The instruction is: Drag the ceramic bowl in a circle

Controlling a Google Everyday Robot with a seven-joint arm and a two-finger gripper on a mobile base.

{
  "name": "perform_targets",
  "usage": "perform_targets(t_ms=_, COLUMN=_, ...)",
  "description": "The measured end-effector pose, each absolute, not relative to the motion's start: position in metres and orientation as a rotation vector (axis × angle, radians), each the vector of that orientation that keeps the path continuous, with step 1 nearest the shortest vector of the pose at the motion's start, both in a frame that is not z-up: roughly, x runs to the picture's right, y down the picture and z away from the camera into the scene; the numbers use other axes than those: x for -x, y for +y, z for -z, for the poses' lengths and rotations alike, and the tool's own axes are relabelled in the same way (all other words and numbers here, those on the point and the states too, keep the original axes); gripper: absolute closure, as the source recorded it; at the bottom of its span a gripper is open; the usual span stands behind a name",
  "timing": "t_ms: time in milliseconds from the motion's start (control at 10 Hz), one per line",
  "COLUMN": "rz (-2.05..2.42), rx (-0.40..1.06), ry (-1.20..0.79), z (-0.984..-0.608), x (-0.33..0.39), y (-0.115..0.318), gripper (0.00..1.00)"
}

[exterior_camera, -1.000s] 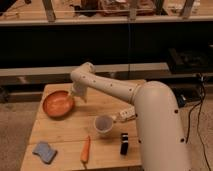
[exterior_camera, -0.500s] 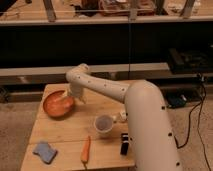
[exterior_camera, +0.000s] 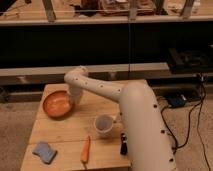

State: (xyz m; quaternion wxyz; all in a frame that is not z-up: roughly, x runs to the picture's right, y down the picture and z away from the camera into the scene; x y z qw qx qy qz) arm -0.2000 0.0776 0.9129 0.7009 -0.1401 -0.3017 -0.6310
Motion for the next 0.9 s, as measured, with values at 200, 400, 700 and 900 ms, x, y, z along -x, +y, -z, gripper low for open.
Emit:
perform_targets(t_ms=200, rz=1.401, rx=0.325, ry=-0.645, z=-0.906, x=0.19, y=0.078, gripper=0.98)
perform_targets(t_ms=400, rz=1.385, rx=0.341, ry=-0.621, z=-0.897, x=0.166, y=0.082, gripper=1.0)
perform_targets(t_ms=700, rz=1.363, rx=0.377, ry=-0.584, z=-0.884, x=0.126, y=0.093, gripper=1.0)
perform_targets(t_ms=900, rz=1.388, rx=0.39, ry=-0.586, z=-0.866, x=0.118, y=0.113, gripper=1.0)
